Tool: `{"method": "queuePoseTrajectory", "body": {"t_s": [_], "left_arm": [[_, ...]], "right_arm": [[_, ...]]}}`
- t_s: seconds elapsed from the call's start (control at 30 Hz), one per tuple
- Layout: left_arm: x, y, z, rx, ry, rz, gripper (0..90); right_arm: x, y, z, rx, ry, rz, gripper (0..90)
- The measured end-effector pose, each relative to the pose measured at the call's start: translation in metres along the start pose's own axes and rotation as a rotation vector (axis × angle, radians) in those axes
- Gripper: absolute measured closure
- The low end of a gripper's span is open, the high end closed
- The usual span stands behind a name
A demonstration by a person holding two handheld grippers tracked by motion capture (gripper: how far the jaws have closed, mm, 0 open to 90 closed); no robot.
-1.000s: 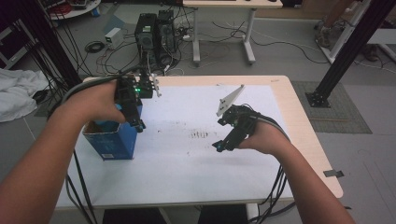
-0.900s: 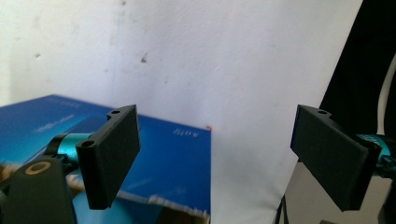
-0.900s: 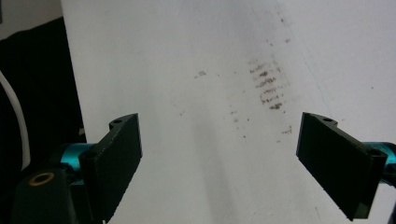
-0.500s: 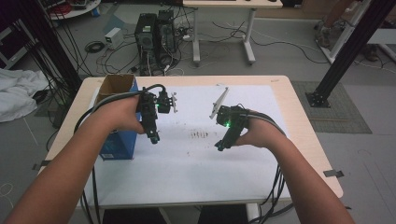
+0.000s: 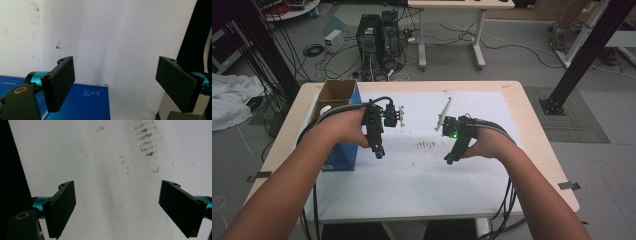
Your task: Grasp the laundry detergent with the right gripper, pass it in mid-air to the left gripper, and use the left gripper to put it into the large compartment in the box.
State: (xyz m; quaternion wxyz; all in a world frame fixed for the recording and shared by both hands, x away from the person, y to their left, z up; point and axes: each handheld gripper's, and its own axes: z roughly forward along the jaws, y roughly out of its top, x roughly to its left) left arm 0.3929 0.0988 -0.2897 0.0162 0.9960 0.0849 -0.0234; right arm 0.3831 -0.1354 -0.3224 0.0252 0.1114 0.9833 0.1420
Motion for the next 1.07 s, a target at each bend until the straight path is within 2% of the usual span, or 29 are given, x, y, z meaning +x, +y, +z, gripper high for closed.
{"method": "queuePoseTrajectory", "body": {"t_s": [0.03,0.07,0.27,0.33,0.4,0.47,0.57,0.87,1.07], "left_arm": [[0.0,-0.001,0.0,-0.003,0.0,-0.002,15.9],[0.0,-0.001,0.001,-0.006,0.0,-0.002,15.8],[0.002,-0.004,0.0,-0.003,-0.003,-0.005,15.9],[0.002,-0.005,0.002,-0.001,-0.012,-0.007,15.9],[0.001,-0.004,0.002,0.001,-0.015,-0.007,15.9],[0.001,-0.004,0.002,-0.003,-0.016,-0.007,15.8],[0.002,-0.004,0.002,-0.001,-0.014,-0.013,15.9],[0.002,-0.004,0.002,-0.004,-0.018,-0.014,15.9],[0.001,-0.004,0.001,-0.008,-0.017,-0.01,15.9]], "right_arm": [[-0.001,-0.001,0.001,0.01,-0.003,-0.008,13.5],[-0.001,-0.002,0.002,0.043,-0.008,-0.005,13.5],[-0.002,-0.004,0.005,0.07,0.019,-0.012,13.5],[-0.003,-0.005,0.004,0.109,0.022,-0.016,13.5],[-0.005,-0.005,0.001,0.11,0.028,-0.005,13.5],[-0.008,-0.005,-0.001,0.113,0.017,-0.015,13.5],[-0.009,-0.004,-0.004,0.149,-0.01,-0.01,13.5],[-0.01,-0.006,-0.006,0.161,-0.022,-0.005,13.5],[-0.008,-0.006,-0.007,0.15,-0.031,0.0,13.5]]}}
